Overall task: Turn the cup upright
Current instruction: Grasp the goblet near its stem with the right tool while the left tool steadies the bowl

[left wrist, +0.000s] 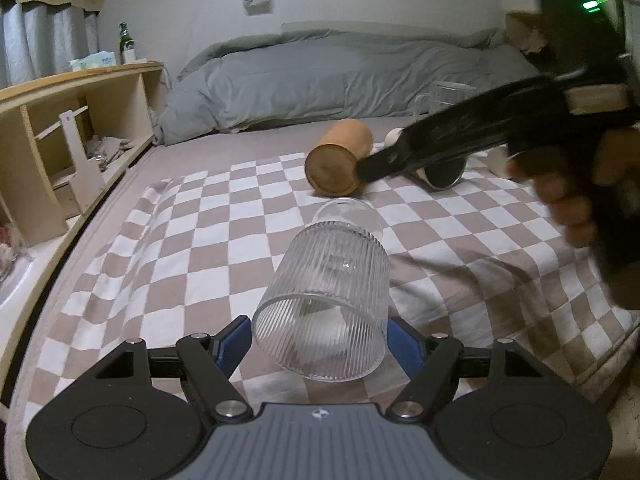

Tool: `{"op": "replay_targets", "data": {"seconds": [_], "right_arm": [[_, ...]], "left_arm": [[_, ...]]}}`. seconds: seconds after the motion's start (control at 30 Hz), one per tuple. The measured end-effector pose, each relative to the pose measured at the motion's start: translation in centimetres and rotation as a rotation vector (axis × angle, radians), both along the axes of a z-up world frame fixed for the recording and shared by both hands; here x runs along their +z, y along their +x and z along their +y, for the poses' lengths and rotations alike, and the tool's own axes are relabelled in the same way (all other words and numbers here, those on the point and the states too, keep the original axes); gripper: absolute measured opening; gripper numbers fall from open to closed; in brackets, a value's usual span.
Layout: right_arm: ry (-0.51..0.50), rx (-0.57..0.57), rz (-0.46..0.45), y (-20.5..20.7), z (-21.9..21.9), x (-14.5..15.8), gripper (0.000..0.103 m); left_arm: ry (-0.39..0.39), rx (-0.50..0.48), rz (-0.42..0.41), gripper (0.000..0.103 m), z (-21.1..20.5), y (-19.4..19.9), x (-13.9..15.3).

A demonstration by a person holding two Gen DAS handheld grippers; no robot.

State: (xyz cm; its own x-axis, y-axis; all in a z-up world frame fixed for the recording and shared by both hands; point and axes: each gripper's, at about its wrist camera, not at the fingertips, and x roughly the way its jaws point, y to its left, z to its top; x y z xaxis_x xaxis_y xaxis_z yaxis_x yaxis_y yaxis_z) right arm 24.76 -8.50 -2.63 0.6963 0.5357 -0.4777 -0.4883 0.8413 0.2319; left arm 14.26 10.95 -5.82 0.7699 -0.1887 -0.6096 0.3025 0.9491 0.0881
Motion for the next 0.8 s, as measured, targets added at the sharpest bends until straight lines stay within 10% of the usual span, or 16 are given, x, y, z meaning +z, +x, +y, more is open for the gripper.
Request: {"op": "replay_targets", "data": {"seconds": [0.37, 0.8], "right_arm": [[-0.033, 0.068, 0.061, 2.2, 1.7, -2.4, 0.012], [-0.028, 0.100, 0.143, 0.5, 0.6, -2.7, 0.008]], "left_arm": [[-0.017, 0.004, 0.129, 0.071, 1.1, 1.7, -2.8], [-0.213, 0.257, 0.152, 0.064, 6.6, 3.6, -1.5]]}}
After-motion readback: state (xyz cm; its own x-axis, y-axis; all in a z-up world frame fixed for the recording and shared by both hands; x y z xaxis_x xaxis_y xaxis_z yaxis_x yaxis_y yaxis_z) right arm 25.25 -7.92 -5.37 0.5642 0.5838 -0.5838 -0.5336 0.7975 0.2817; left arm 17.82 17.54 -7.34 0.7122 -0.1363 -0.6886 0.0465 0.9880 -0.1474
